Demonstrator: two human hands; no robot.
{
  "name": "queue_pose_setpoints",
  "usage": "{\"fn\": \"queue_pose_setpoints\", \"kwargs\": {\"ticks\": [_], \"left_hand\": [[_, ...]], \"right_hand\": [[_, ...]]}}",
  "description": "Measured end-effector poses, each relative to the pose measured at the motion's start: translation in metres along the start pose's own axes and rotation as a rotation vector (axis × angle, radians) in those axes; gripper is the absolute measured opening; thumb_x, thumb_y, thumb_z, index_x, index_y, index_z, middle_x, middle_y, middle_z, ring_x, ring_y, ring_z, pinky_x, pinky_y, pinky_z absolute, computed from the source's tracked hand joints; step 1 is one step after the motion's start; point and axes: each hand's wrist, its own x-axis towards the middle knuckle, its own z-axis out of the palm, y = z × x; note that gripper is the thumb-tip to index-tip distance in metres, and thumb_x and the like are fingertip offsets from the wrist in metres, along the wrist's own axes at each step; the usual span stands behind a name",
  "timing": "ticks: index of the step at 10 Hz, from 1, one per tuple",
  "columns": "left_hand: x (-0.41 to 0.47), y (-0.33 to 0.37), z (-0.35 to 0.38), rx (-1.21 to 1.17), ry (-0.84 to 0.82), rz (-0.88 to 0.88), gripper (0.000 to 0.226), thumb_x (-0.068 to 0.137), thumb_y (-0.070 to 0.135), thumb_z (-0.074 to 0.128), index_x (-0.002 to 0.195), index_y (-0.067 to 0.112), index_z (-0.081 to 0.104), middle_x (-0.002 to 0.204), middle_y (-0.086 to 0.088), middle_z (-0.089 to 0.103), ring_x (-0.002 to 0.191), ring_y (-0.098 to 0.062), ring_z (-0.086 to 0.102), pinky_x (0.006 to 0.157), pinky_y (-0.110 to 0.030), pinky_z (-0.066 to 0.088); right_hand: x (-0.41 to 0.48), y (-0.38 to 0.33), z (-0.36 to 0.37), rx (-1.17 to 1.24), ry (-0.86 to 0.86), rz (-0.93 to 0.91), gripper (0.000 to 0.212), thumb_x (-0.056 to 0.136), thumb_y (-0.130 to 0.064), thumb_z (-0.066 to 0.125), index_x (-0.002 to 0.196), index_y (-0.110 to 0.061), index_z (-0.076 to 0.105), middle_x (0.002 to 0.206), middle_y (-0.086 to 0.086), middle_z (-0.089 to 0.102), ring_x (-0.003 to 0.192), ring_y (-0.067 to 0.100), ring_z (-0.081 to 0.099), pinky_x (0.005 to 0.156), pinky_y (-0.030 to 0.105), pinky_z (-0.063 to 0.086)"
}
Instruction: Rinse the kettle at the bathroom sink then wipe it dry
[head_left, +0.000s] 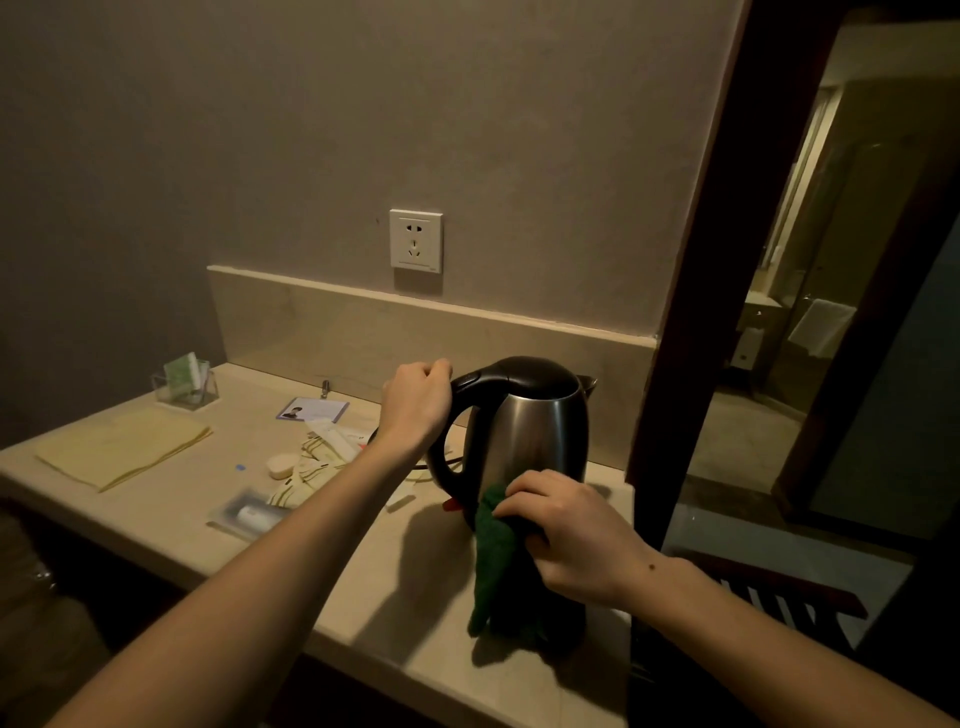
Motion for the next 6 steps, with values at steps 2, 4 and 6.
{"fn": "queue_pose_setpoints", "kwargs": {"ticks": [2,4,6], "left_hand": [[-0.011,-0.004,-0.012,-0.013,0.053,0.026,0.034,0.095,0.025,0.044,0.070,0.006,0.056,0.070,-0.011,0.055,0.065,-0.018,0.048,0.055,-0.030,0.034],[-0.018,-0.012,-0.018,-0.026,0.061,0.056,0.037,0.095,0.025,0.044,0.069,0.004,0.057,0.064,-0.009,0.051,0.059,-0.018,0.045,0.056,-0.032,0.035],[-0.033,-0.018,-0.023,-0.124,0.090,0.070,0.038,0.092,0.029,0.044,0.064,0.005,0.054,0.062,-0.011,0.047,0.060,-0.021,0.042,0.059,-0.036,0.034]], "right_hand": [[0.007,-0.019,0.031,-0.072,-0.211,0.137,0.023,0.093,-0.021,0.060,0.115,-0.022,0.062,0.111,-0.005,0.062,0.102,0.013,0.058,0.086,0.028,0.051],[0.013,-0.023,0.045,-0.165,-0.325,0.208,0.018,0.094,-0.016,0.055,0.111,-0.017,0.060,0.110,0.002,0.060,0.099,0.022,0.059,0.079,0.035,0.051],[0.014,-0.022,0.019,0.088,-0.308,0.293,0.040,0.095,-0.034,0.056,0.134,-0.024,0.055,0.125,-0.005,0.058,0.113,0.011,0.055,0.094,0.029,0.049]]}}
